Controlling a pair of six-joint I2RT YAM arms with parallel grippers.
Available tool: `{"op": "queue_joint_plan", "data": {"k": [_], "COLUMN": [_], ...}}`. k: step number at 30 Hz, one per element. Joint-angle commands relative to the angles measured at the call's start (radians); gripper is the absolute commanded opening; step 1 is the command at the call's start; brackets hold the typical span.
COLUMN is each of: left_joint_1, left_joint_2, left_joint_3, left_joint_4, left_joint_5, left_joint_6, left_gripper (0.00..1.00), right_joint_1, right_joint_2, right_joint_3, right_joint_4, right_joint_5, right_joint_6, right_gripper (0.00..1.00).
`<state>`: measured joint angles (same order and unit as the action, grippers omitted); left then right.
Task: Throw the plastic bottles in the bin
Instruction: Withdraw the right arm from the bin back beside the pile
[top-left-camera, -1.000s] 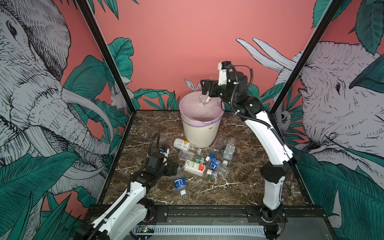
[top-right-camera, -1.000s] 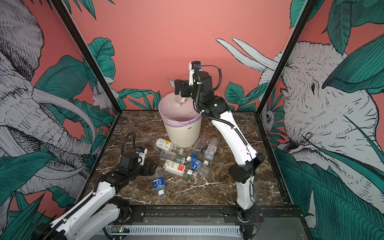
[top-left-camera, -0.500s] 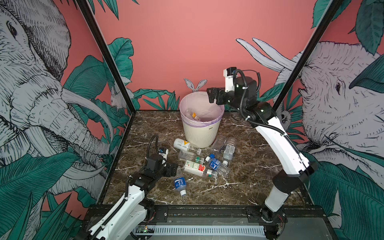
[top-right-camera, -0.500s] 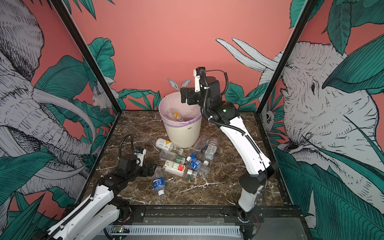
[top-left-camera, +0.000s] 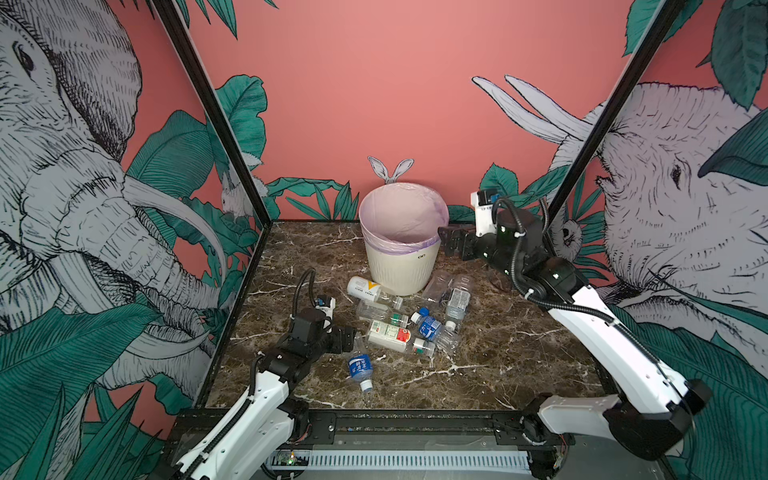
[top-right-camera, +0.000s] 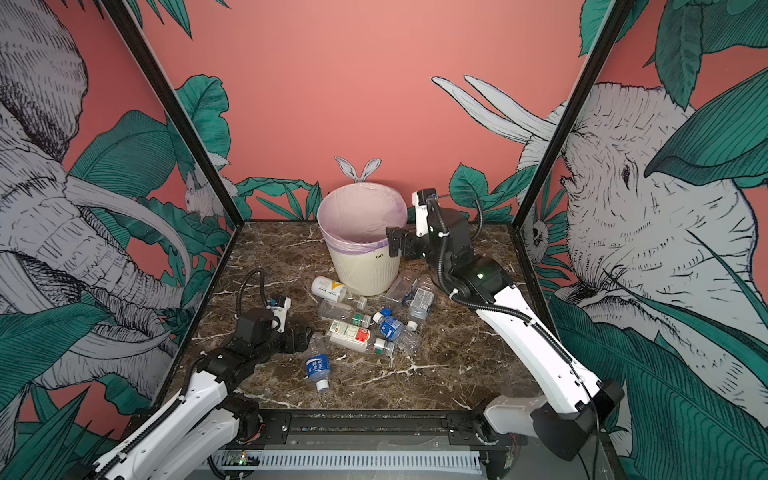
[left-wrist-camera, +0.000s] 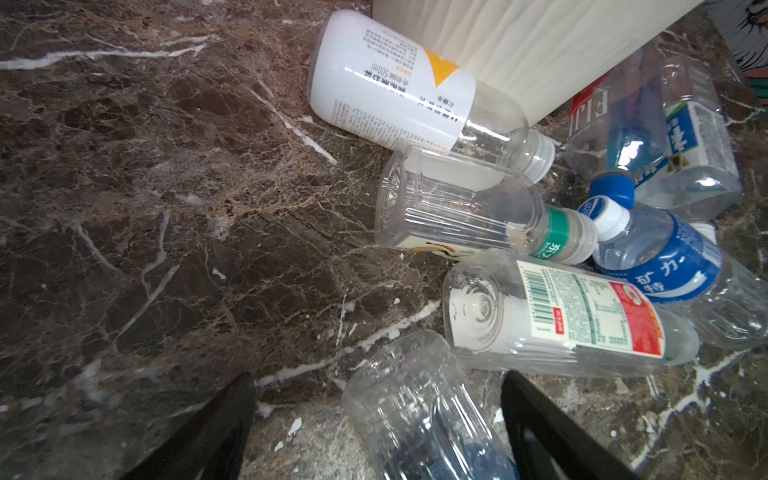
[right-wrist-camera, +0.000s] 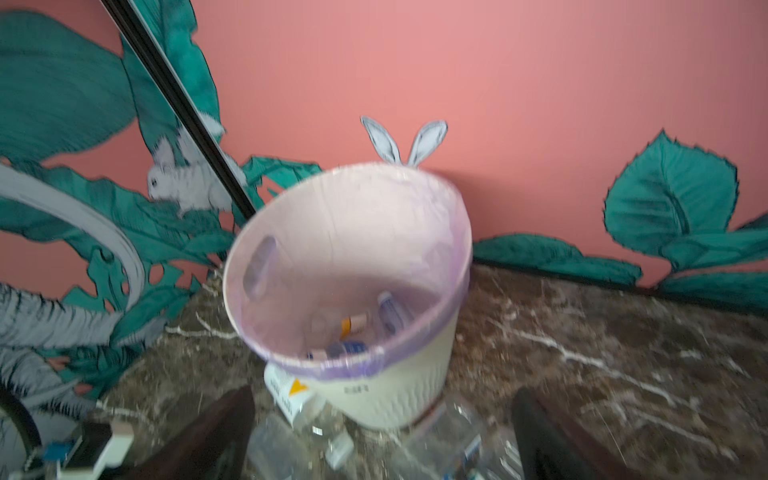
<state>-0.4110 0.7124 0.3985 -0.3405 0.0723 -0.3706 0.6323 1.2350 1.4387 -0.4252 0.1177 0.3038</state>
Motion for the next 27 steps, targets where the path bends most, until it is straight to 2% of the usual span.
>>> {"op": "queue_joint_plan", "data": {"k": [1,4,13,24,27], "left_joint_1": [-0.002,-0.007,-0.058,-0.199,-0.215], "left_joint_2": [-0.042,-0.059,-0.106,-0.029,0.032], "left_joint_3": [0.01,0.033,0.061,0.157,0.197], "left_joint_4": [-0.045,-0.092,-0.188,-0.35,-0.384], "left_joint_5": [0.008,0.002,-0.046,-0.159,-0.137], "left_joint_6": [-0.053,-0.067,-0.152,-0.347,-0.388], "left_gripper": [0.94,0.93,0.94,0.95,0.95], "right_joint_1": [0.001,0.001,0.001,-0.003,-0.011], "right_joint_2": [-0.12,-0.211,-0.431,-0.568,-0.556], "right_joint_3": [-0.118,-0.269,-0.541,-0.738,-0.758], "right_joint_4": [0.049,0.02,-0.06,-0.185,-0.224], "right_joint_5": [0.021,0.042,0.045,0.086,0.072], "right_joint_6": [0.018,0.027,0.058,0.128,0.142], "right_gripper": [0.99,0.99,0.99,0.99,0.99]}}
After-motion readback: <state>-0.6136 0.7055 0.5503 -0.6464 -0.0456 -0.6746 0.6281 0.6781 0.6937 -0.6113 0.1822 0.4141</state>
